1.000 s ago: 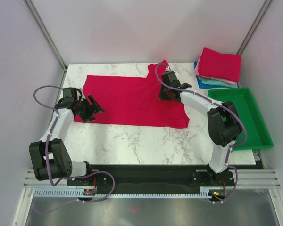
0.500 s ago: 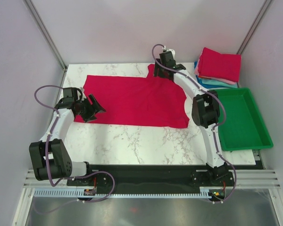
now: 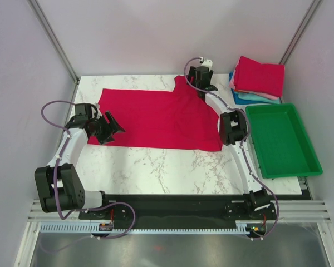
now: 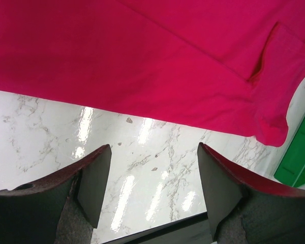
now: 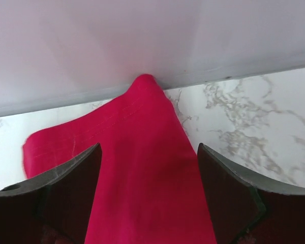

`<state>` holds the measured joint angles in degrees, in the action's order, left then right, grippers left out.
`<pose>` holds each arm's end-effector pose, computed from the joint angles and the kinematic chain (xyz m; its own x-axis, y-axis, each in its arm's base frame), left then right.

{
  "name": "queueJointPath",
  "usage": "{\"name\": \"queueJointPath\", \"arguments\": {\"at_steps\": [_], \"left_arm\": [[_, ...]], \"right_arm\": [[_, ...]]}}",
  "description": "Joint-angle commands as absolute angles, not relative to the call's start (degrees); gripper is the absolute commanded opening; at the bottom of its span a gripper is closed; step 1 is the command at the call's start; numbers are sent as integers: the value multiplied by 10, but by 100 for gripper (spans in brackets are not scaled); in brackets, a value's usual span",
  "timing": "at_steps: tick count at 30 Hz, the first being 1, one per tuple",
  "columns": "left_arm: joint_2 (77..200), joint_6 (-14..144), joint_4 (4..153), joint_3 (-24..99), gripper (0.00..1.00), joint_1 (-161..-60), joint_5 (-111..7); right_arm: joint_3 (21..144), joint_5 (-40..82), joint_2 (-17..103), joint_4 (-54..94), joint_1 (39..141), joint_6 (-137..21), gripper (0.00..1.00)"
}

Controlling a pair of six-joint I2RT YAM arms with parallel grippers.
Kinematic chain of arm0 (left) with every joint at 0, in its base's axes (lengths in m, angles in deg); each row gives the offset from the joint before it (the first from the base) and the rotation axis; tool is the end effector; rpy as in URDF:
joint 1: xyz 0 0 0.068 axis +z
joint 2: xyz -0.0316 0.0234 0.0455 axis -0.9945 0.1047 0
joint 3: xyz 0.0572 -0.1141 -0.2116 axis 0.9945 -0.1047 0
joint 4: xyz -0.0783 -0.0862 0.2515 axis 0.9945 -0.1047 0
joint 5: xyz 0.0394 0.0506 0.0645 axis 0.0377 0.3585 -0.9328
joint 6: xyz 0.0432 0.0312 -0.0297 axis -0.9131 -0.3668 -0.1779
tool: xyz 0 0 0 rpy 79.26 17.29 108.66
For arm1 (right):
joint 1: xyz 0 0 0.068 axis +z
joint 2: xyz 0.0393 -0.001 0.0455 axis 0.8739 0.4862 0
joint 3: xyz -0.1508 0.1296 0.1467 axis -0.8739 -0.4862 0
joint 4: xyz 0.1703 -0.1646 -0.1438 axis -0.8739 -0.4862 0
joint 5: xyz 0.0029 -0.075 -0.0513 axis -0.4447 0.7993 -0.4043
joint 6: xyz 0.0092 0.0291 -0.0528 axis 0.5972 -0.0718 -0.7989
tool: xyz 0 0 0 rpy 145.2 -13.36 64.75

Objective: Fold and stack the t-shirts
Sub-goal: Fold the tshirt

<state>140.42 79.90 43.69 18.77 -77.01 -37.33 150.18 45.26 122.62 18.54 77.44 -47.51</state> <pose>0.2948 0.0180 0.1960 -0.7909 -0.5039 -0.3473 -0.2740 0.7990 -0.5353 0.6001 0.1648 0.1285 -0.3207 0.2031 -0.9251 0.0757 0.9791 0.1887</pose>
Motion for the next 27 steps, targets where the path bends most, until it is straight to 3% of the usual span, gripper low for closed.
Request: {"name": "queueJointPath", "arguments": {"at_steps": [1, 5, 10, 18, 25, 27], "left_arm": [[1410, 781, 451, 186, 76, -774, -363], [1418, 781, 451, 186, 76, -777, -360], [1422, 781, 451, 188, 76, -778, -356], [1415, 781, 451, 186, 76, -779, -360], [1412, 780, 451, 187, 76, -779, -361], [1411, 780, 450, 188, 76, -780, -362]], "right_arm": [[1558, 421, 1263, 309, 750, -434, 84], [1592, 404, 1308, 360, 741, -389, 83], [1599, 384, 1328, 366, 737, -386, 66], [1595, 328, 1318, 324, 737, -377, 54], [1590, 308, 1311, 297, 740, -373, 51], [1589, 305, 1311, 296, 740, -373, 43]]}}
